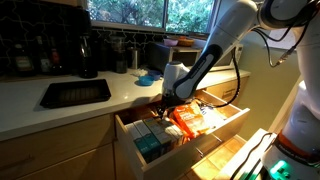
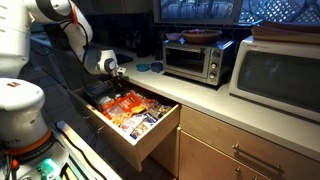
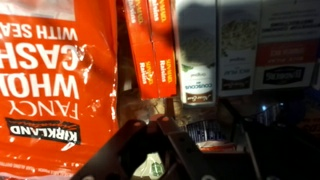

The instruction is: Move a white box from the drawer to the countertop

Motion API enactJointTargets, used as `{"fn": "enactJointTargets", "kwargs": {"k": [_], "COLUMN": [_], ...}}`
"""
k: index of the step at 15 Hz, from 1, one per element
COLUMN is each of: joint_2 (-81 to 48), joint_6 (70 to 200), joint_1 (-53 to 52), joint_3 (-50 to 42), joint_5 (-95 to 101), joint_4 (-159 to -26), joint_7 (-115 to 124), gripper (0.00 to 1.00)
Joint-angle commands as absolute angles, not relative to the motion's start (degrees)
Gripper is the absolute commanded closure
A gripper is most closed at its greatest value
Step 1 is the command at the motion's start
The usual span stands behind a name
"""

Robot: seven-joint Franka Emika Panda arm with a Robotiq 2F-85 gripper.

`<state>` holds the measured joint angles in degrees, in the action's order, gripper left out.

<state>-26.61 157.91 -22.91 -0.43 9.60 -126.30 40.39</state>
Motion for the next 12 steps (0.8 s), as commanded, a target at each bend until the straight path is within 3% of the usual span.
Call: {"fn": "enactJointTargets", "kwargs": {"k": [1,6,7,8,10,12], "joint_2": [-28.0,-28.2,-28.1,-27.8,-26.9,-25.0], "joint_6": [159.3,158.5,158.4,158.5,157.9,156.9], "joint_1": [-24.3,-24.2,-24.3,-24.5,-24.7,-25.3], "joint_3": [-1.9,-1.8,-1.7,-1.9,-2.2,-2.8], "joint_5": [9.8,9.5,9.5,9.7,9.9,10.4], "joint_4": [-125.7,-125.6,-125.6,-125.7,-126.1,-126.9], "joint_7": [40.8,40.0,40.0,40.1,40.4,40.9], "gripper": [0.55,0.62,0.68,0.87,0.96,0.93]}}
